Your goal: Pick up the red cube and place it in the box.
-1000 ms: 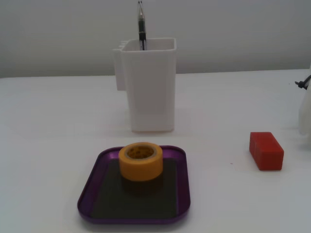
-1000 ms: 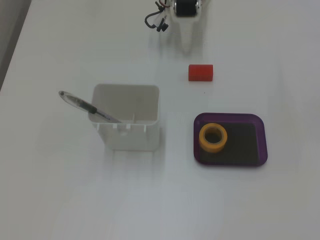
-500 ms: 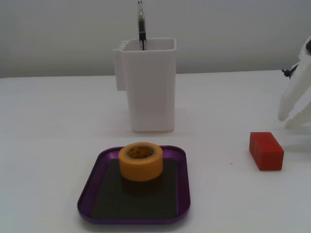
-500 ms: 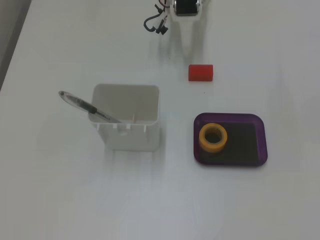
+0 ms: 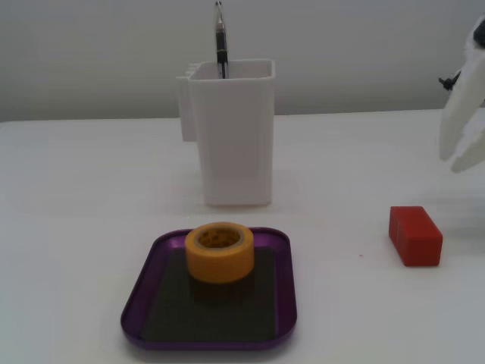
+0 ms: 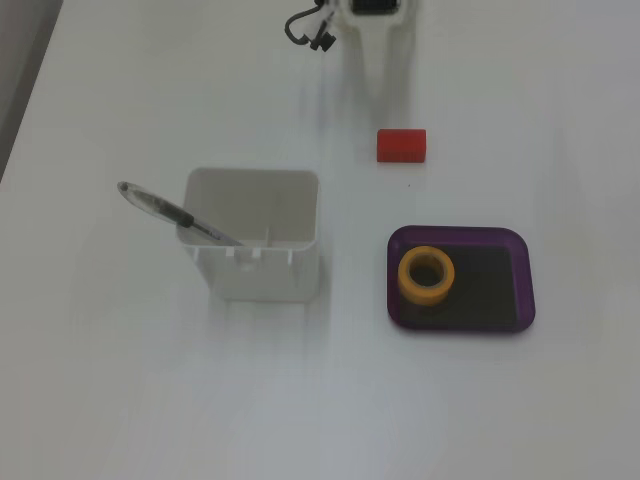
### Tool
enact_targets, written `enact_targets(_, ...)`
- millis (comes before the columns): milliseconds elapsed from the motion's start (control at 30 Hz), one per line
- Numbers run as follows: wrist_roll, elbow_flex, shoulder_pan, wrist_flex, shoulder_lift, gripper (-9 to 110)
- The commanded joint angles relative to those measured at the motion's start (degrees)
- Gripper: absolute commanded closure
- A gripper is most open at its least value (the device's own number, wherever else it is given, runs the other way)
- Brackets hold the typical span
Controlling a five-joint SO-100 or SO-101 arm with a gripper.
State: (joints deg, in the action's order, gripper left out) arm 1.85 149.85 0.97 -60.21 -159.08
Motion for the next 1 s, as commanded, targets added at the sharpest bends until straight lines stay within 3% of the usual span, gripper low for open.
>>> enact_targets(0, -0.4, -10.7, -0.1, 0.4, 13.6, 100)
enact_targets(333, -5.3, -25.2, -1.0, -2.3, 36.2, 77)
enact_targets(633, -7.6, -28.0, -10.0, -2.6, 41.6, 76)
enact_targets(967, -7.6, -27.9, -10.3, 0.2, 49.0, 76)
